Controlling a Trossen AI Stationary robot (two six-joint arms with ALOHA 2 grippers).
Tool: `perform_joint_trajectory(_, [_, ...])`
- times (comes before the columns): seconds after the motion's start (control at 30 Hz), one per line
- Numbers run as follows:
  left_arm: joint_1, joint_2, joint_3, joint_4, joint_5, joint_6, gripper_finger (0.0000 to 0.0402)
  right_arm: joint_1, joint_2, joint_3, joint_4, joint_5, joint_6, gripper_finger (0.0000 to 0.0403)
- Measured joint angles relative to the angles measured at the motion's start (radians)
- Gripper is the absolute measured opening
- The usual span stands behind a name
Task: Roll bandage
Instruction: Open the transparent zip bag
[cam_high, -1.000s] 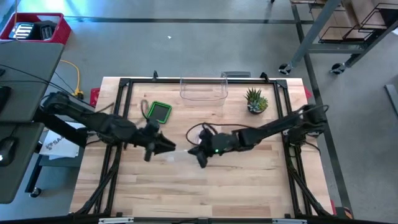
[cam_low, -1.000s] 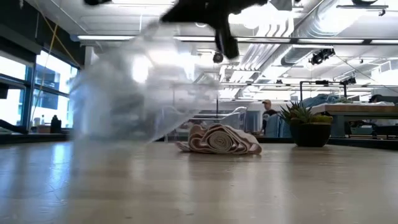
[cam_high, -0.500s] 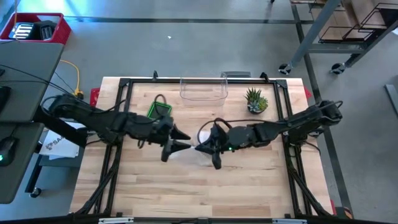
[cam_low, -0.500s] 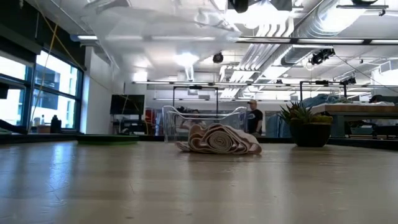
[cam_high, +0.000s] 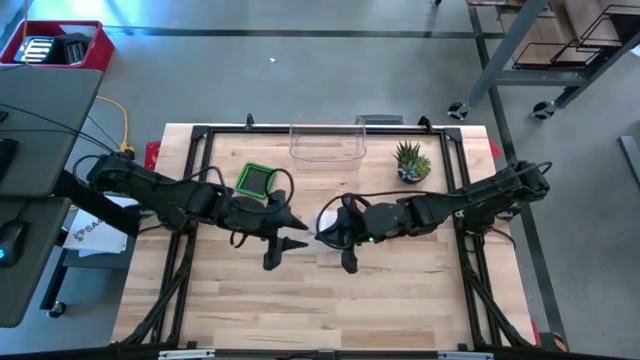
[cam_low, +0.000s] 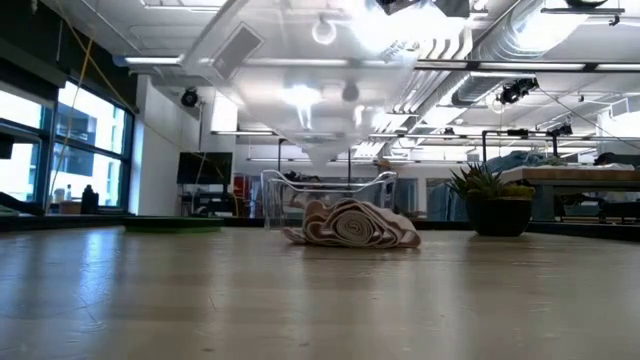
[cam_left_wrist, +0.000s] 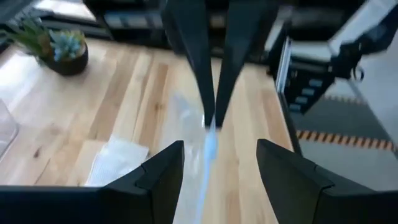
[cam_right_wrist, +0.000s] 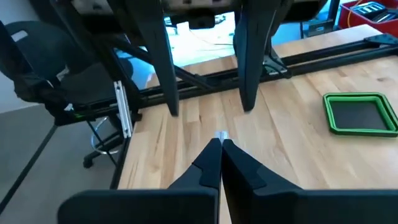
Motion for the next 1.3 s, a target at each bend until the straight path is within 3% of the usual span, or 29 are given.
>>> perform_joint_trajectory(0.73, [-0.002, 0.026, -0.001, 0.045, -0.001, -0.009, 0.0194, 0.000, -0.004, 0.000, 0.072, -0.029, -0.022, 0.0000])
perform_joint_trajectory(0.87, [-0.004, 0.033, -0.001, 0.050, -0.015, -0.001, 0.0149, 0.000, -0.004, 0.000, 0.072, -0.030, -0.024, 0.0000])
perform_joint_trajectory(1.1, [-0.005, 0.031, -0.001, 0.088, -0.029, -0.012, 0.0021, 0.000, -0.004, 0.000, 0.069, -0.030, -0.021, 0.0000])
perform_joint_trajectory(1.17, [-0.005, 0.031, -0.001, 0.089, -0.022, -0.025, 0.0014, 0.000, -0.004, 0.000, 0.070, -0.029, -0.021, 0.0000])
perform_joint_trajectory(1.3, [-0.005, 0.031, -0.001, 0.070, 0.006, -0.031, 0.0050, 0.000, -0.003, 0.000, 0.070, -0.023, -0.021, 0.0000])
